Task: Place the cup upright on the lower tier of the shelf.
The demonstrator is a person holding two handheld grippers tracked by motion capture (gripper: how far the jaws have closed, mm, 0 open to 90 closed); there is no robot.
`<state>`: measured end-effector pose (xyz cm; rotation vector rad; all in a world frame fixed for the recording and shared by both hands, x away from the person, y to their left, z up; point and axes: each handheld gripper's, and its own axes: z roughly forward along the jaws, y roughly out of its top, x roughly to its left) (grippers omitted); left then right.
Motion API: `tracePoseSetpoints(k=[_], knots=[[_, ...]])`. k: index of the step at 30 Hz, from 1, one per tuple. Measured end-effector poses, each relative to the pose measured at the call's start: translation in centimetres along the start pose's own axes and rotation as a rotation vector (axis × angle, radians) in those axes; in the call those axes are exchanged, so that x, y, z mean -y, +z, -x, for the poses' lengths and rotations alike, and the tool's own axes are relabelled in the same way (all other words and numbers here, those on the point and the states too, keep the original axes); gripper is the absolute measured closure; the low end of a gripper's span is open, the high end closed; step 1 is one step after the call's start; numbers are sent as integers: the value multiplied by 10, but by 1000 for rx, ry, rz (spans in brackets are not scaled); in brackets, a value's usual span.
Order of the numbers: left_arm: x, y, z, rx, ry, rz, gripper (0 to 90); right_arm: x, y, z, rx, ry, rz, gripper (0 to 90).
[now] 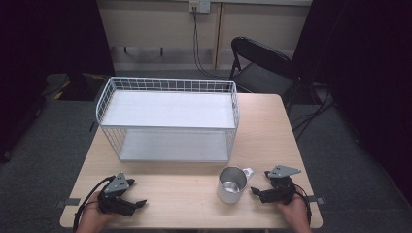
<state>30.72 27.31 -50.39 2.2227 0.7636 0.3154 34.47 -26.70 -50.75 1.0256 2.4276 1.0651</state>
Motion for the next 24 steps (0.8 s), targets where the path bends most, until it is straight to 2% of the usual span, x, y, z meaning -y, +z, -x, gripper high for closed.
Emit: tracePoseSetpoints(k=[6, 11, 18, 20, 24], knots=[[0, 0, 0, 0, 0, 0, 105, -3, -1, -1, -1, 2, -27, 139], [0, 0, 0, 0, 0, 0, 105, -8, -4, -1, -31, -13, -57, 147], [0, 0, 0, 0, 0, 1, 106, -13, -18, 1, -75, -4, -26, 146], [0, 0, 0, 0, -1, 1, 106, -14, -21, 2, -72, -8, -21, 146], [0, 0, 0, 1, -1, 2, 107, -17, -32, 3, -104, -15, -28, 147]])
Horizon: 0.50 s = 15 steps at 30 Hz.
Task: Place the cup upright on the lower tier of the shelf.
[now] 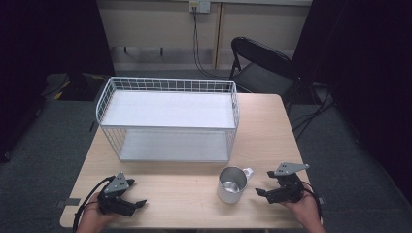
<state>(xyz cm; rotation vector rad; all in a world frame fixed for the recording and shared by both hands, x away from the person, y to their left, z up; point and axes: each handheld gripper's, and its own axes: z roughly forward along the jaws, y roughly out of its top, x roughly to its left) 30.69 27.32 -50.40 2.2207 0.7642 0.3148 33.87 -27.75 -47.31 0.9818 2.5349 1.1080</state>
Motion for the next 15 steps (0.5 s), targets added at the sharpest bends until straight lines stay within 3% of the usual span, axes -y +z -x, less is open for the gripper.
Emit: tracePoseSetpoints(k=[5, 15], knots=[[0, 0, 0, 0, 0, 0, 108, -5, -10, -1, -37, 9, 10, 146], [0, 0, 0, 0, 0, 0, 108, -18, -26, -8, -68, -21, 36, 146]])
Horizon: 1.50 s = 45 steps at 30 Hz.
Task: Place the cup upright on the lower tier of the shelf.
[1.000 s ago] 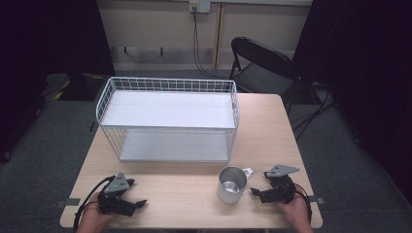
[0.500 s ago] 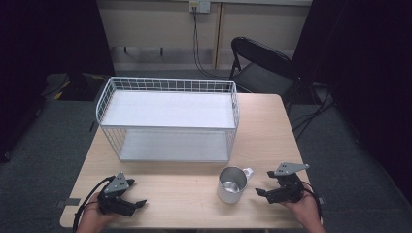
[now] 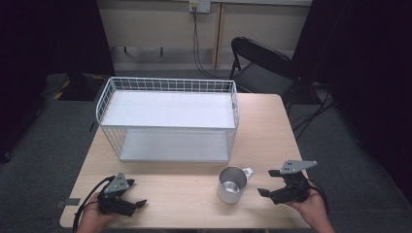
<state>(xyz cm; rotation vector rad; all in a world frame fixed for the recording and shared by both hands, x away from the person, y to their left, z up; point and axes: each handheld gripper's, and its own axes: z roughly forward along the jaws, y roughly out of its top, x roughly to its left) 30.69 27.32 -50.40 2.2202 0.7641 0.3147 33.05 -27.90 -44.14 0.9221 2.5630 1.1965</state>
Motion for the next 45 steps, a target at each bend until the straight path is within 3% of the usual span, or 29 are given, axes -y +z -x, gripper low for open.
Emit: tracePoseSetpoints(k=[23, 38, 45], knots=[[1, -1, 0, -1, -3, 2, 120, -37, -8, -29, -100, -94, 50, 149], [1, -1, 0, -2, -3, 2, 121, -49, 0, -45, -171, -134, 67, 152], [1, -1, 0, -1, -2, 1, 122, -53, 13, -54, -204, -154, 54, 164]])
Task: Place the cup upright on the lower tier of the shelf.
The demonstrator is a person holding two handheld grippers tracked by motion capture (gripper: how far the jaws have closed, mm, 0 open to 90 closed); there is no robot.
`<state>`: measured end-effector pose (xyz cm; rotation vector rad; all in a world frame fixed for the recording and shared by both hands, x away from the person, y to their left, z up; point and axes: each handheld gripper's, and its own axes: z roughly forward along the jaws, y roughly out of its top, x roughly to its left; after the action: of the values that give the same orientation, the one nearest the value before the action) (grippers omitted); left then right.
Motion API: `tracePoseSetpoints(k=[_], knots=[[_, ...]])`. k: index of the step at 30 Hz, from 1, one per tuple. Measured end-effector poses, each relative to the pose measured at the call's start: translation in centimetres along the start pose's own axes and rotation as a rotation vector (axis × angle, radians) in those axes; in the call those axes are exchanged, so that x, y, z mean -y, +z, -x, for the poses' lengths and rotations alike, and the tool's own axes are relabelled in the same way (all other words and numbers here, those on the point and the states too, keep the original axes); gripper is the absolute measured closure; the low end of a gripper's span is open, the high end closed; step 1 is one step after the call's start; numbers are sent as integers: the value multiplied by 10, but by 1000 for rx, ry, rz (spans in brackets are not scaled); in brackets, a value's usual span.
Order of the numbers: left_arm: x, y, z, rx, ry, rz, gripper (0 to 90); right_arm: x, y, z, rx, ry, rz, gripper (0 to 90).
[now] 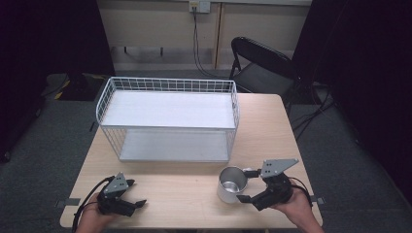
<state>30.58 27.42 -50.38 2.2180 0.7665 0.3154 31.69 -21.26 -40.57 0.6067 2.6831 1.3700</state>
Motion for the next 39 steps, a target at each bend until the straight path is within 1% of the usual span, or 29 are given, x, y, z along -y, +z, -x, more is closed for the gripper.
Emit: tracePoseSetpoints(k=[1, 4, 7, 13, 17, 22, 23, 24, 25, 27, 29, 30, 32, 34, 35, 36, 37, 39], knots=[[0, 0, 0, 0, 0, 0, 122, 0, 2, 0, 10, -5, -6, 164], [0, 0, 0, 0, 0, 0, 122, 1, 8, -2, -2, -8, -15, 176], [0, 0, 0, -1, 0, 0, 122, 1, 13, -4, -6, -30, -28, 193], [0, 0, 0, -1, 0, 0, 122, 1, 21, -6, 8, -61, -64, 231], [0, 0, 0, -1, 0, 0, 122, 1, 26, -8, 20, -86, -84, 271], [0, 0, 0, -1, 0, 0, 122, 0, 34, -10, 40, -125, -128, 345], [0, 0, 0, 0, 0, 0, 122, -1, 36, -11, 46, -136, -141, 376], [0, 0, 0, 0, 0, 0, 122, -1, 37, -12, 48, -149, -154, 431], [0, 0, 0, 0, 0, 0, 122, 0, 39, -13, 55, -162, -161, 455], [0, 0, 0, 0, 0, 0, 122, 0, 41, -13, 68, -169, -174, 499], [0, 0, 0, 0, 0, 0, 122, 0, 42, -13, 63, -169, -165, 571], [0, 0, 0, 0, 0, 0, 122, 0, 42, -13, 63, -169, -165, 571], [0, 0, 0, -1, 0, 0, 122, -1, 43, -13, 58, -163, -169, 654], [0, 0, 0, 0, 0, 0, 122, -2, 44, -13, 44, -158, -171, 704], [0, 0, 0, 0, 0, 0, 122, -3, 45, -13, 40, -165, -172, 747], [0, 0, 0, 0, 0, 0, 122, -3, 45, -13, 40, -165, -172, 747], [0, 0, 0, 0, 0, 0, 122, -4, 46, -15, 41, -173, -166, 810], [0, 0, 0, -1, 0, 0, 122, -4, 46, -16, 44, -190, -171, 816]])
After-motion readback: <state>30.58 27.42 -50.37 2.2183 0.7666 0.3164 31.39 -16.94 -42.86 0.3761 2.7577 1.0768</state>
